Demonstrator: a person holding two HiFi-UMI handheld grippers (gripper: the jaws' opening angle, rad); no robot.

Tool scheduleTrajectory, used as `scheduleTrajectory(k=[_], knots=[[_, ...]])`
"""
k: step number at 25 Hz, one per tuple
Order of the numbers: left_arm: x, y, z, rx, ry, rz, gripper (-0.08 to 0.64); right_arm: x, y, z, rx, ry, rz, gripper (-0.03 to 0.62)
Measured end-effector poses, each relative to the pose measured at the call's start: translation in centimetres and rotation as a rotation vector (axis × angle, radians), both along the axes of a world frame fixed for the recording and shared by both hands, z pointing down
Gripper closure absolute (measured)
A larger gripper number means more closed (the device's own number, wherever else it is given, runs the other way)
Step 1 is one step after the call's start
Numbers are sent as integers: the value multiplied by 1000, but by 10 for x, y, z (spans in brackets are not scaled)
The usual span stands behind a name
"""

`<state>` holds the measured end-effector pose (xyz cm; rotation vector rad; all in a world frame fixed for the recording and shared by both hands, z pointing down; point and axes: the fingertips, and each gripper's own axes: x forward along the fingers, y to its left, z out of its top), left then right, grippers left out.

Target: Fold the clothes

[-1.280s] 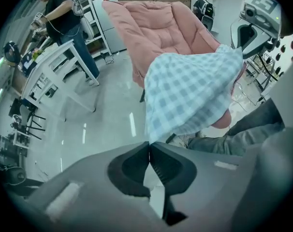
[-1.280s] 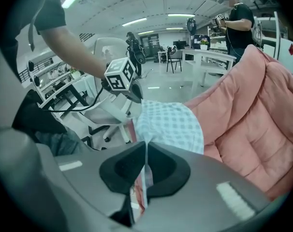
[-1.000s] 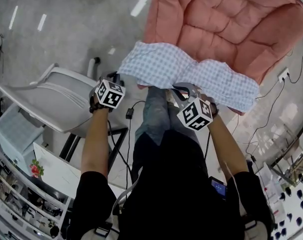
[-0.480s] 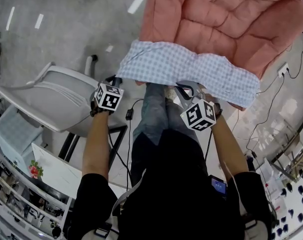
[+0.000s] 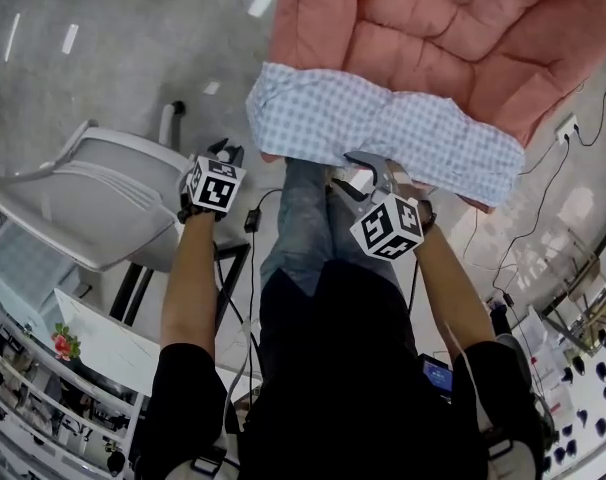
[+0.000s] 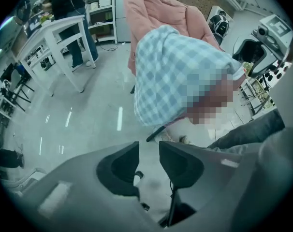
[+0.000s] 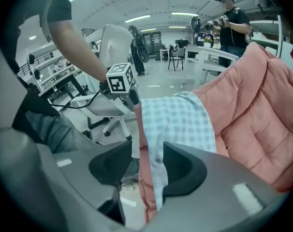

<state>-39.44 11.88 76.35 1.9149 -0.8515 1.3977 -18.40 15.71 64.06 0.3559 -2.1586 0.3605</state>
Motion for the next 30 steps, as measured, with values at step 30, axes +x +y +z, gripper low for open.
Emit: scheduleTrajectory(k=[30], knots=[[111, -54, -145, 336, 114, 214, 423, 31, -8, 24, 75, 15, 178, 373]])
